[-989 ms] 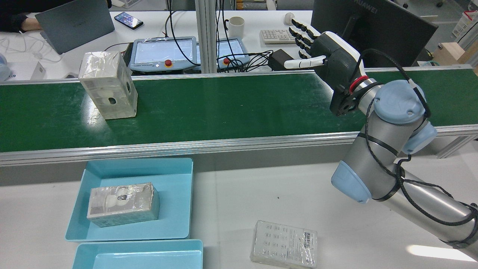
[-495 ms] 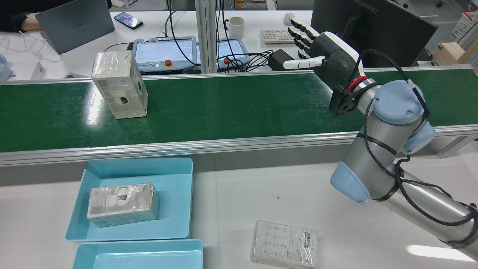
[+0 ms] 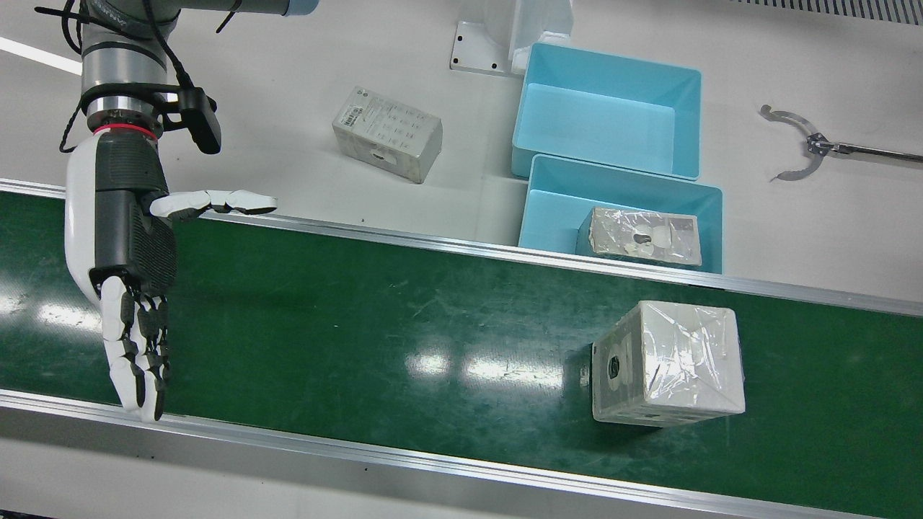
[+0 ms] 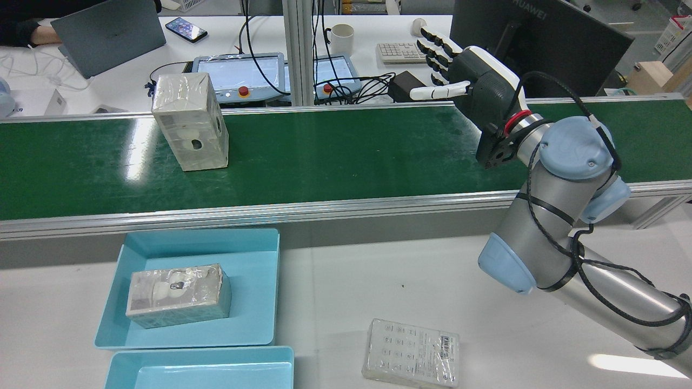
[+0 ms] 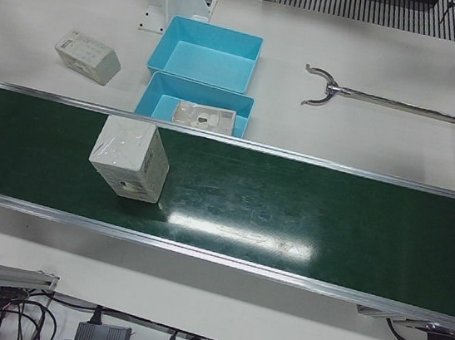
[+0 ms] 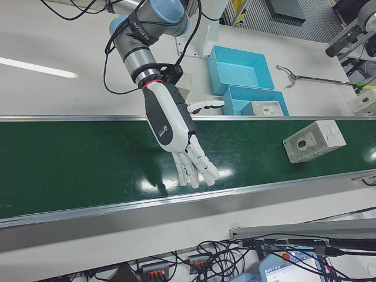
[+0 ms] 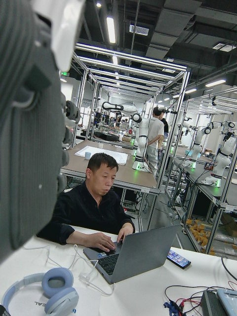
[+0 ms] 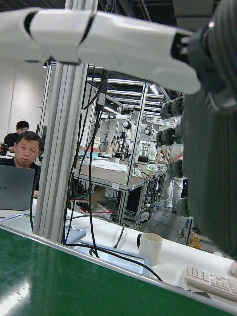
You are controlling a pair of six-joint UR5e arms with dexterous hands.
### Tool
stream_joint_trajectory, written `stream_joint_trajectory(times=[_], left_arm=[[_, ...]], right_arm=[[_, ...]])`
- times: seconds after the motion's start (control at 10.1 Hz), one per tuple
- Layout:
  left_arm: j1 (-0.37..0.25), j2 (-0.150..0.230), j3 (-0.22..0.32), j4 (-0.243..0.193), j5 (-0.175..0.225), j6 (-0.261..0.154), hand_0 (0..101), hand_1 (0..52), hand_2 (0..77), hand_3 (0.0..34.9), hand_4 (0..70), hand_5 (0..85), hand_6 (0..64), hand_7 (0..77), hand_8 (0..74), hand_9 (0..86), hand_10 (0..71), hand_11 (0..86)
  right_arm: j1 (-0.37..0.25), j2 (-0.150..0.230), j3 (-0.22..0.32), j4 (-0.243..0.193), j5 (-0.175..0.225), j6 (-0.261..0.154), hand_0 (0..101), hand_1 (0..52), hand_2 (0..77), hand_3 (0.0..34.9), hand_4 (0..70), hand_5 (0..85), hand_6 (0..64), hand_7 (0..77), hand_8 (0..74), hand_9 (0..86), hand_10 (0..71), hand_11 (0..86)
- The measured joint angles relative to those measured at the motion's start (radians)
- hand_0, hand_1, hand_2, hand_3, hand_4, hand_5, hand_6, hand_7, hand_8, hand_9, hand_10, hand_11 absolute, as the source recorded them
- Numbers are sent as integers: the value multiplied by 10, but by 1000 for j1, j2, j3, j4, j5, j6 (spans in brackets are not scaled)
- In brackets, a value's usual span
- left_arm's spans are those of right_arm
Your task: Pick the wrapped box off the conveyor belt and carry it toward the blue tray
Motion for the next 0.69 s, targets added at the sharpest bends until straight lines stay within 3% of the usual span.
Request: stream_joint_trajectory(times=[0.69], left_arm=[[0, 0, 0, 0, 0, 0, 0, 0, 11, 0, 0, 11, 0, 0, 0, 0, 0, 0]], right_arm=[[-11, -1, 0, 1, 2, 0, 445, 115, 125, 156, 0, 93, 0, 5, 5, 16, 0, 5]])
